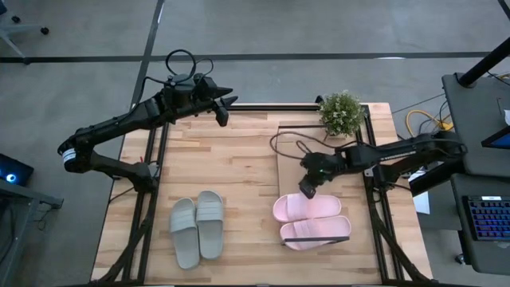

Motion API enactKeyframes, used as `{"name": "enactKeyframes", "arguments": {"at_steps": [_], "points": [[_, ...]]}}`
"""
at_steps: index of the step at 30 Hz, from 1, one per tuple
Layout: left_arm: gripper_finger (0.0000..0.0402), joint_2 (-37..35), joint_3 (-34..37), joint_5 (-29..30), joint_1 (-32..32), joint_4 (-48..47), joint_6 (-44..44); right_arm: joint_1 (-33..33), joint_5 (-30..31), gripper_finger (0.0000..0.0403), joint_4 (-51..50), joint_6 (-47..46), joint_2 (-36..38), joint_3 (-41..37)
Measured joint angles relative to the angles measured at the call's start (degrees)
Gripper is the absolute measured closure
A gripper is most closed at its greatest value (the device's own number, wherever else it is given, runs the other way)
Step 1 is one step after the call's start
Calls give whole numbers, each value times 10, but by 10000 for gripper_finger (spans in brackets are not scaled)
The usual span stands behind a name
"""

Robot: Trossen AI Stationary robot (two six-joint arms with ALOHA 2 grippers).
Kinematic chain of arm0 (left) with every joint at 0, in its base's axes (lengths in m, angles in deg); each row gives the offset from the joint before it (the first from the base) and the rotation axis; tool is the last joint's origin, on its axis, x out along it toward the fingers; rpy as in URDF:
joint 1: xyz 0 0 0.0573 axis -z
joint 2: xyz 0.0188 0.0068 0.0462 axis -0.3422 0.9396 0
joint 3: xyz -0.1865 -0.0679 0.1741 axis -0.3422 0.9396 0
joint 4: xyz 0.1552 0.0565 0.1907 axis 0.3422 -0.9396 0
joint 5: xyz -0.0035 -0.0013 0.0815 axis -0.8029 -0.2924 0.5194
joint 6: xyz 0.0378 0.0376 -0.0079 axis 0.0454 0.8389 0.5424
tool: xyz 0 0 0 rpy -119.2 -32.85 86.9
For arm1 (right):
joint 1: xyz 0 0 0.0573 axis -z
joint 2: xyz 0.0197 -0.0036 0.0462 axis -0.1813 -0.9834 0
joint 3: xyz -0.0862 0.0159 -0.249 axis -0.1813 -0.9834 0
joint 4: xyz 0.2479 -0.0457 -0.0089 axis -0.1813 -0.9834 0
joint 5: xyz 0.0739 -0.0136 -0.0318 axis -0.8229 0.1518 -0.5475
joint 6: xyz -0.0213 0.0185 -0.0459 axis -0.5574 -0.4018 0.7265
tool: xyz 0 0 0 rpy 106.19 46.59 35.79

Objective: Pick and place slides into the shelf
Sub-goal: Put the left gray slide on the shelf

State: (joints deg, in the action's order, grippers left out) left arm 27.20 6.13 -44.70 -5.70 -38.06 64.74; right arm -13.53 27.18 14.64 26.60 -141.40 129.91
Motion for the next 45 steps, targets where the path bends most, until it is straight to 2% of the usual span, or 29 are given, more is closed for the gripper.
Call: {"name": "enactKeyframes", "arguments": {"at_steps": [4, 10, 13, 17, 22, 28, 33, 36, 40, 45], "points": [[260, 0, 0, -13, 0, 0, -2, 1, 44, 394, 85, 25, 60, 4], [260, -1, 0, -122, 0, -7, -65, -1, 47, 394, 300, 102, 170, 3], [260, -5, 0, -150, 0, -29, -74, -5, 58, 394, 344, 155, 232, 3], [260, -8, 0, -154, 0, -50, -74, -21, 91, 394, 284, 215, 319, 3], [260, -15, 0, -158, 0, -48, -71, -36, 123, 394, 183, 226, 401, 2], [260, -16, 0, -187, 0, -78, -69, -36, 122, 394, 133, 229, 420, 1], [260, -17, 0, -230, 0, -165, -43, -36, 124, 389, 124, 229, 423, 1], [260, -12, 0, -241, 0, -225, -45, -36, 131, 369, 124, 228, 422, 1], [260, -12, 0, -245, 0, -279, -59, -36, 132, 321, 124, 226, 422, 1], [260, -12, 0, -314, 0, -307, -60, -35, 158, 253, 117, 226, 422, 1]]}}
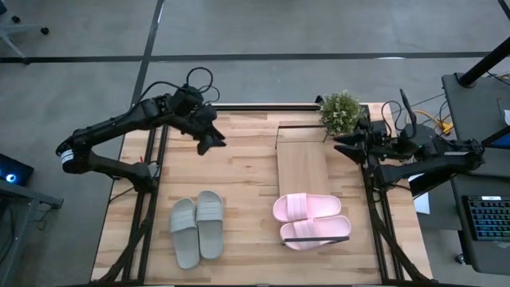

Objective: Pick and place slides into the shelf
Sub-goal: Put the left gray slide on the shelf

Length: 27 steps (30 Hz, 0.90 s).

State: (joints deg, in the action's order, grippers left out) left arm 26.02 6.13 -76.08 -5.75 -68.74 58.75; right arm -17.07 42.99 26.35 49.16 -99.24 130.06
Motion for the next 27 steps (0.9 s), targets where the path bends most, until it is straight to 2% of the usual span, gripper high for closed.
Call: {"name": "enactKeyframes", "arguments": {"at_steps": [2, 7, 14, 24, 27], "points": [[260, 0, 0, -17, 0, -19, 0, 0, 12, 233, -6, 4, 1, 0], [260, 25, 0, -17, 0, -111, 0, 0, 20, 206, -23, 4, 0, 0], [260, 90, 0, -117, 1, -227, 1, 0, 20, 202, -32, 4, 0, 0], [260, 149, 0, -117, 33, -246, -15, 0, 19, 202, -40, 4, 1, 0], [260, 143, -2, -92, 60, -246, -32, 0, 19, 202, -49, 4, 1, 0]]}}
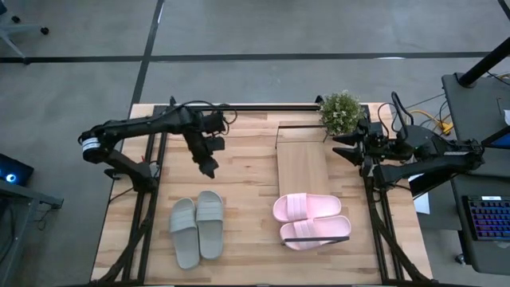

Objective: Pick and place slides into the shelf
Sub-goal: Put the left gray slide on the shelf

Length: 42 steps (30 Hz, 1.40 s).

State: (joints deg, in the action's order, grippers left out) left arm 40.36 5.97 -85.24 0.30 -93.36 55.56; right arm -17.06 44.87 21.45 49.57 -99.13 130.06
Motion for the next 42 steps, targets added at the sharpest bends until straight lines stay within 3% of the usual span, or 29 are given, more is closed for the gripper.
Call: {"name": "enactKeyframes", "arguments": {"at_steps": [7, 14, 18, 23, 31, 36, 42], "points": [[260, -44, -48, 204, 138, 1, -66, 0, 0, 202, -5, 0, 0, 0], [260, -52, -87, 404, 341, 6, -218, 0, 0, 202, -6, 0, 0, 0], [260, -33, -89, 477, 419, 5, -303, 0, 0, 202, -9, 0, 0, 0], [260, -2, -88, 478, 468, -16, -398, 0, 0, 202, -12, 0, 0, 0], [260, 35, -87, 380, 494, -147, -468, 0, 0, 202, -13, -1, 0, 0], [260, 36, -87, 364, 511, -144, -492, 0, 0, 202, -13, 0, 0, 0], [260, 66, -88, 364, 577, -140, -518, 0, 0, 202, -13, 0, 0, 0]]}}
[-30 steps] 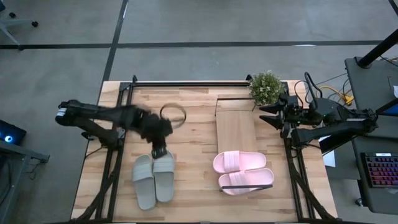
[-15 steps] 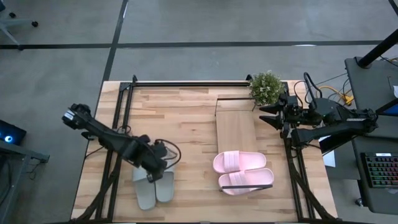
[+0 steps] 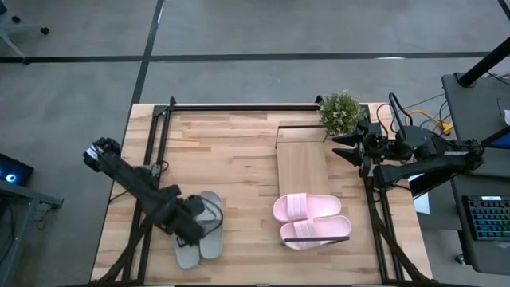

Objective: Pick and place slides into the shelf
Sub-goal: Put the left gray slide on the shelf

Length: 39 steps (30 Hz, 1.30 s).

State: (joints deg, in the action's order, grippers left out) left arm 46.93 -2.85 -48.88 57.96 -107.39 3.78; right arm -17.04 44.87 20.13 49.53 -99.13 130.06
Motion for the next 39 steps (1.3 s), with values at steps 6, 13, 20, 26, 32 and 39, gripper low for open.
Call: {"name": "enactKeyframes", "arguments": {"at_steps": [6, 13, 20, 26, 32, 39], "points": [[260, 52, -1, 2, 68, 1, -52, 0, 0, 202, -1, 1, 0, 0], [260, 123, -1, 4, 116, 4, -111, 0, 0, 202, -3, 1, 0, 0], [260, 177, -3, 12, 139, -3, -165, 0, 0, 202, -4, 2, 0, 0], [260, 197, 0, 28, 154, -5, -209, 0, 0, 202, -4, 2, 0, 0], [260, 218, 3, 33, 159, -7, -216, 0, 0, 202, -4, 0, 0, 0], [260, 250, 4, 33, 159, -50, -217, 0, 0, 202, -4, 0, 0, 0]]}}
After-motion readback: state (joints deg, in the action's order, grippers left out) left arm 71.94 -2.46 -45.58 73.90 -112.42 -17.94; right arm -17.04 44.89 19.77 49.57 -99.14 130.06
